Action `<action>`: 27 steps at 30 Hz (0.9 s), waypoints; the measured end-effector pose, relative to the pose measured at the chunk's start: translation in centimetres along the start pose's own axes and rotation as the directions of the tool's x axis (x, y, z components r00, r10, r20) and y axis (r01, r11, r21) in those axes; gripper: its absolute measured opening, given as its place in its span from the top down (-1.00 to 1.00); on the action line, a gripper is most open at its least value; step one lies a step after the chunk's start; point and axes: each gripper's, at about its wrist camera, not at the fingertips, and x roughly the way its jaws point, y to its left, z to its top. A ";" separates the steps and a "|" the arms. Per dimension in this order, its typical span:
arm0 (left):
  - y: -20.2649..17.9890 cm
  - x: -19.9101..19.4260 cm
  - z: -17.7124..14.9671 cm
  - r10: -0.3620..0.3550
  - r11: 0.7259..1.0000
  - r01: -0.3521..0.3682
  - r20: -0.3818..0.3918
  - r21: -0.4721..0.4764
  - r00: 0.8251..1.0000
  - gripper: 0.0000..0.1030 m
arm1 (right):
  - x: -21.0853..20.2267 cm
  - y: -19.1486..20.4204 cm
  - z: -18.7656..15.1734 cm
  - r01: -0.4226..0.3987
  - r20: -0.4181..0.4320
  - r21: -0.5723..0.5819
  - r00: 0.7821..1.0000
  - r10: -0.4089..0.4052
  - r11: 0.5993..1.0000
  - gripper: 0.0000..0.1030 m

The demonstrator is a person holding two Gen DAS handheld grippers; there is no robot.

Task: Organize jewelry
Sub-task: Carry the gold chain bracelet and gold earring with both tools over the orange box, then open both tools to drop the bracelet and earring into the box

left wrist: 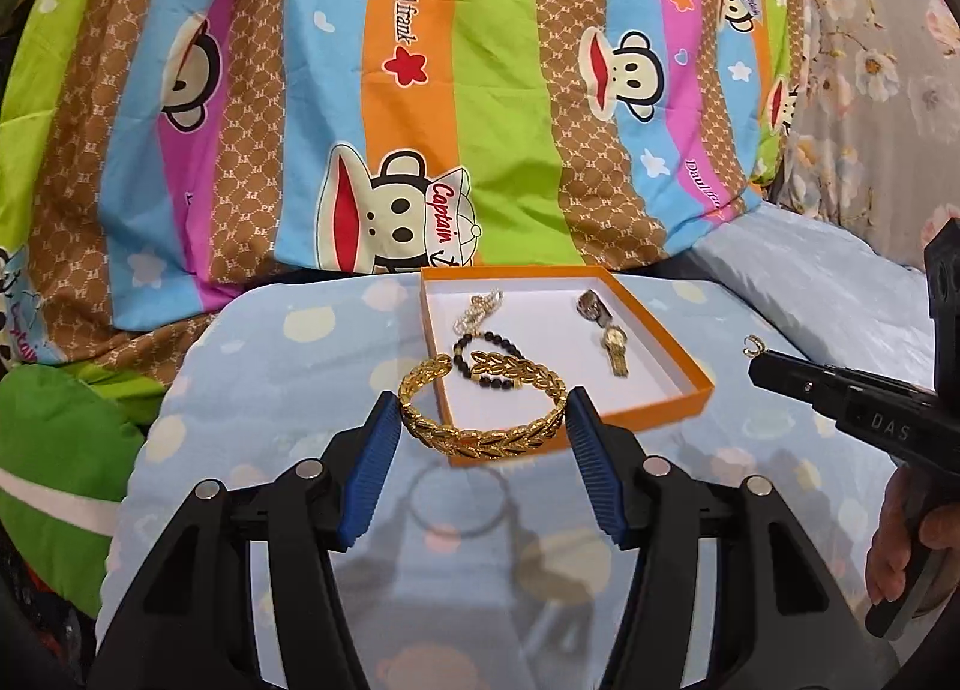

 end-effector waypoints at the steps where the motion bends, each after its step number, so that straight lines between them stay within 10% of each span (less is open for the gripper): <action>1: 0.1 0.8 0.3 0.001 1.000 -0.001 -0.003 -0.006 1.000 -0.07 | 0.9 -0.5 0.6 0.007 -0.010 0.016 1.000 -0.007 1.000 0.93; 20: -1.1 9.4 -0.1 -0.030 1.000 0.031 -0.100 0.006 0.995 -0.08 | 8.7 -3.1 0.4 0.018 -0.116 0.069 0.993 -0.010 0.997 0.93; 27: -1.0 9.8 -0.4 -0.025 1.000 0.024 -0.105 -0.007 0.994 -0.15 | 8.0 -2.7 0.3 0.027 -0.074 0.045 0.997 -0.023 0.999 0.43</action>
